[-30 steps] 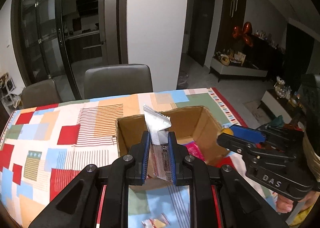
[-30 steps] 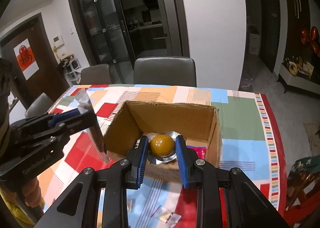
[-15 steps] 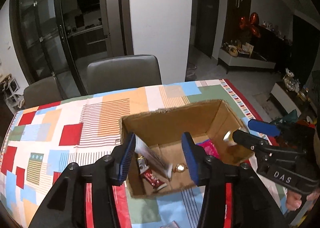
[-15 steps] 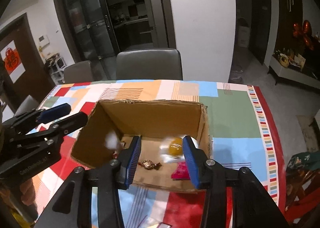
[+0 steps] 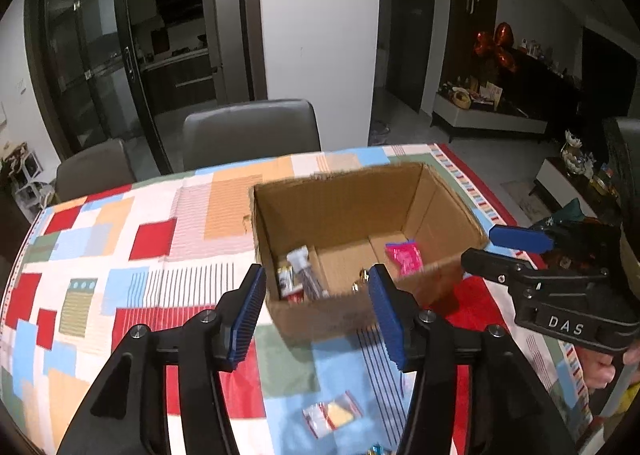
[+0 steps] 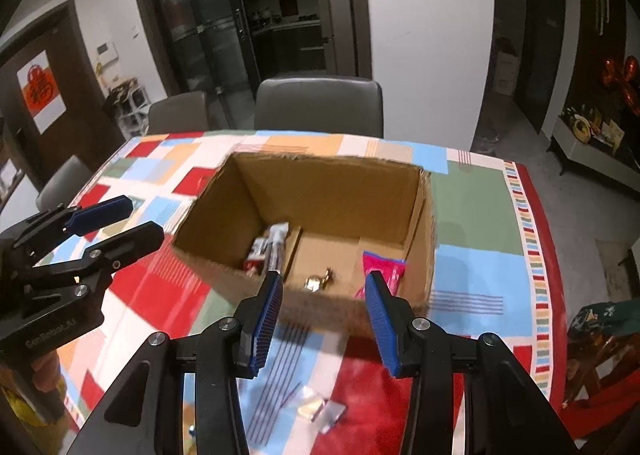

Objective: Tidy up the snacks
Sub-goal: 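Move both tools back down toward the remaining snacks on the table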

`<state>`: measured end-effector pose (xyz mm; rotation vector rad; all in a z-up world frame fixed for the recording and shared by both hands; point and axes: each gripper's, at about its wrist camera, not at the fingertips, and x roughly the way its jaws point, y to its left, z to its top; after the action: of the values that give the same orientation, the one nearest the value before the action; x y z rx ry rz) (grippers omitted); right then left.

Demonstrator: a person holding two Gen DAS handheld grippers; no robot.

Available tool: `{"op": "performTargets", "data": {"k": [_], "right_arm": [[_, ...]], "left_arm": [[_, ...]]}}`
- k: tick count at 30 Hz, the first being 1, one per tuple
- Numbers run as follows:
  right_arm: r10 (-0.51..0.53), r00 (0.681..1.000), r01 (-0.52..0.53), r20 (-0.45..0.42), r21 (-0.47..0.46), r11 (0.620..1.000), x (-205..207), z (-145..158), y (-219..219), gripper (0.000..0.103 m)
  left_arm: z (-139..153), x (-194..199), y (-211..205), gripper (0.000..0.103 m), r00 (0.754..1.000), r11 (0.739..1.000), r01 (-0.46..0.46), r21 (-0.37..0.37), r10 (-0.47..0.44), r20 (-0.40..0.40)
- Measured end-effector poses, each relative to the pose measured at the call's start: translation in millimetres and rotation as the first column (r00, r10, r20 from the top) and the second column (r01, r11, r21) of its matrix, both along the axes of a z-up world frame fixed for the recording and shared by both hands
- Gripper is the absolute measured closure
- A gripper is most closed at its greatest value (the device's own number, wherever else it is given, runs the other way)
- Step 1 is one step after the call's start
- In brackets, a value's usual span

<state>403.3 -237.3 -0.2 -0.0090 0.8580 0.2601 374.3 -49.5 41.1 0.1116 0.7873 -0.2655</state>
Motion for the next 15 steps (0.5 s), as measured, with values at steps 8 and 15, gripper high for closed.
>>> {"op": "performTargets", "data": {"k": [8,15], "right_arm": [[0.043,0.997,-0.046,-0.056,-0.041,0.998,-23,-7,9,0.059],[0.088,0.984,-0.098,-0.152,-0.058,0.993,-34,-24,15,0.059]], "left_arm": [[-10,-25,6,0.048,0.998,1.0,0.001,-0.005,-0.002,-0.064],[-27,-41,7,0.045,0.988,1.0,0.005,-0.011,-0.007,-0.153]]}}
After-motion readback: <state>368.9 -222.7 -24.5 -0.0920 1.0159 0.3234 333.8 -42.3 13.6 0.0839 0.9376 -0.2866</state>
